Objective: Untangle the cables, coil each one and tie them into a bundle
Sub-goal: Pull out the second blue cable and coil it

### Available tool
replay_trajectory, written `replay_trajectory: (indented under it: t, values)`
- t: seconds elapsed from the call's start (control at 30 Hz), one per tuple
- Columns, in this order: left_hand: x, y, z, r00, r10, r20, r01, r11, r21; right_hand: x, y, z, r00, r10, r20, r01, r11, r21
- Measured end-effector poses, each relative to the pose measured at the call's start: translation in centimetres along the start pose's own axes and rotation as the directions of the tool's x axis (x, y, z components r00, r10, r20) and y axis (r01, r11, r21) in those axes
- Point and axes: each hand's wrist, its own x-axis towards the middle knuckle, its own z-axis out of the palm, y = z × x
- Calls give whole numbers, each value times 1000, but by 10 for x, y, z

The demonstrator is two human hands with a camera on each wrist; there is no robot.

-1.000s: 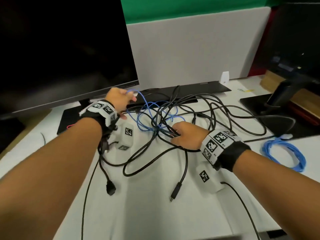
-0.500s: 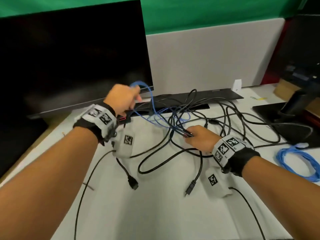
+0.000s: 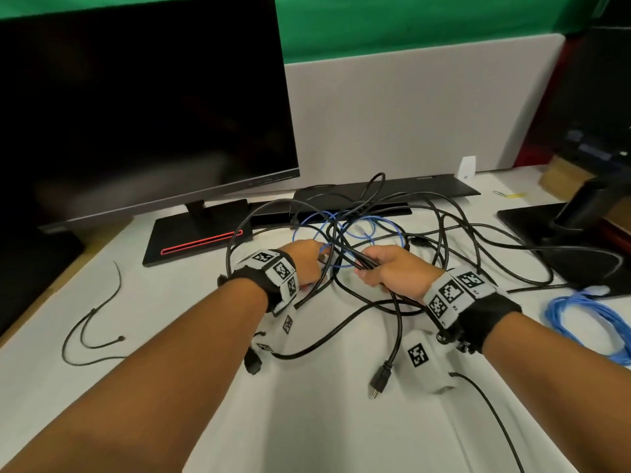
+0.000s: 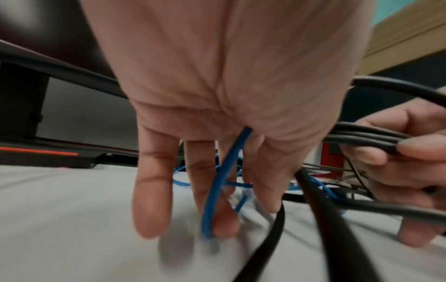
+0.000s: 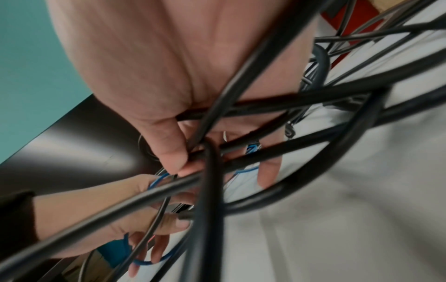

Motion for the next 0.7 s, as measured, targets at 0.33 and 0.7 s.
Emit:
replay_trajectory:
  t: [0.33, 0.7]
  values:
    - [-5, -10, -41, 994, -4, -106, 3, 1000, -14, 5, 9, 9, 998, 8, -58, -31, 912, -409]
    - [-75, -11, -102, 787, 40, -615, -319, 881, -350, 2, 8, 12, 996, 40, -84, -75, 883, -463]
